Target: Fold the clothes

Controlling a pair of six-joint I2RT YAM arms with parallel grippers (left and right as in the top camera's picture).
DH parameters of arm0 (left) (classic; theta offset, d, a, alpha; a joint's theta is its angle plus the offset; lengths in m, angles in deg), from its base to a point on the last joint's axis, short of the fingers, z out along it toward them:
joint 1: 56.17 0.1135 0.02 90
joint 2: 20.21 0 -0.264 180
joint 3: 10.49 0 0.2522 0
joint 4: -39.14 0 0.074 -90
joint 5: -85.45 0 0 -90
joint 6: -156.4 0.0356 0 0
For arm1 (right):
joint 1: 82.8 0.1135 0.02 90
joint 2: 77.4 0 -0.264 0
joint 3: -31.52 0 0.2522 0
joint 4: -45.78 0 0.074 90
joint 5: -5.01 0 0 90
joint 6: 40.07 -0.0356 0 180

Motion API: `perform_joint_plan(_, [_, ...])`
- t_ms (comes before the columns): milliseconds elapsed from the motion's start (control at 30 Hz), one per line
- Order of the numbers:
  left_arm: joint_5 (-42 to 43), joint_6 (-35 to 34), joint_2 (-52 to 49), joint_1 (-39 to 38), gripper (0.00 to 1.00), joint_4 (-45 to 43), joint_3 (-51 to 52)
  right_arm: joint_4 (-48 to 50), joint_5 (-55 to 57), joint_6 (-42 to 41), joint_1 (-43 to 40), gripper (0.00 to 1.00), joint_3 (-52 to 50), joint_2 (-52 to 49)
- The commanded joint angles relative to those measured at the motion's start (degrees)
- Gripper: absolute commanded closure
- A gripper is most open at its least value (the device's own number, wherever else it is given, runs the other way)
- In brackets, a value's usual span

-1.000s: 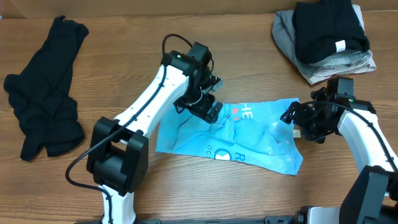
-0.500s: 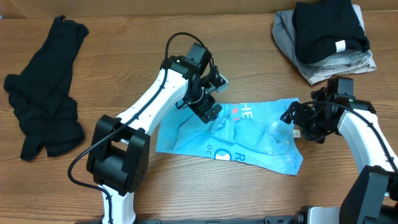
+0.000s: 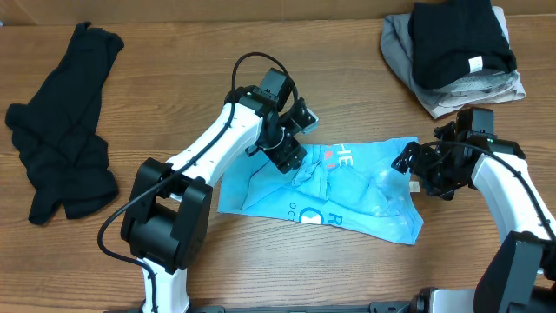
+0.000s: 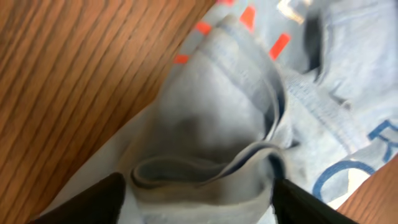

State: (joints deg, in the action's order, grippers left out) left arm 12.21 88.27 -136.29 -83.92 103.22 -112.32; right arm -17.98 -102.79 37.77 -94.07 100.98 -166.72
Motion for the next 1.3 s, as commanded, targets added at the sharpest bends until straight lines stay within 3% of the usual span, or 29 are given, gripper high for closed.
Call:
perform_joint_plan(0, [4.3,0.9,-0.5,-0.4,0.25,-1.8,1.7,0.4,-0.3,0.0,0.0,0.10,-0.1,-0.1])
perform_joint_plan(233, [4.2,0.9,-0.7,-0.4,0.34,-2.8,4.9,0.5,-0.3,0.0,0.0,0.10,-0.1,-0.1])
perform_joint_plan(267, [4.1,0.9,-0.7,-0.4,0.40,-2.8,5.2,0.5,-0.3,0.0,0.0,0.10,-0.1,-0.1])
perform_joint_plan(367, [4.1,0.7,-0.7,-0.4,0.82,-2.6,5.4,0.7,-0.3,0.0,-0.1,0.10,-0.1,-0.1])
perform_joint_plan(433, [4.1,-0.9,-0.6,-0.4,0.96,-2.6,5.0,0.9,-0.3,0.0,0.0,0.10,-0.1,-0.1])
perform_joint_plan(633, [4.4,-7.0,-0.6,-0.5,0.96,1.0,0.8,1.0,-0.3,0.0,0.0,0.10,-0.1,-0.1])
perform_joint_plan(833, [9.8,-7.6,-0.6,-1.5,0.96,13.1,-4.5,1.3,-0.3,0.0,0.0,0.10,-0.1,-0.1])
perform_joint_plan(1067, [16.4,-8.1,-0.6,-5.0,0.96,17.7,-3.6,1.6,-0.3,0.0,0.0,0.12,-0.1,-0.1])
perform_joint_plan(1200, [16.3,-9.2,-0.7,-8.5,0.88,18.1,-2.6,1.6,-0.3,0.0,-0.1,0.11,-0.1,-0.1])
perform_joint_plan(1267, [16.3,-9.2,-0.7,-10.7,0.76,18.4,-2.5,1.6,-0.3,0.0,-0.1,0.12,-0.1,-0.1])
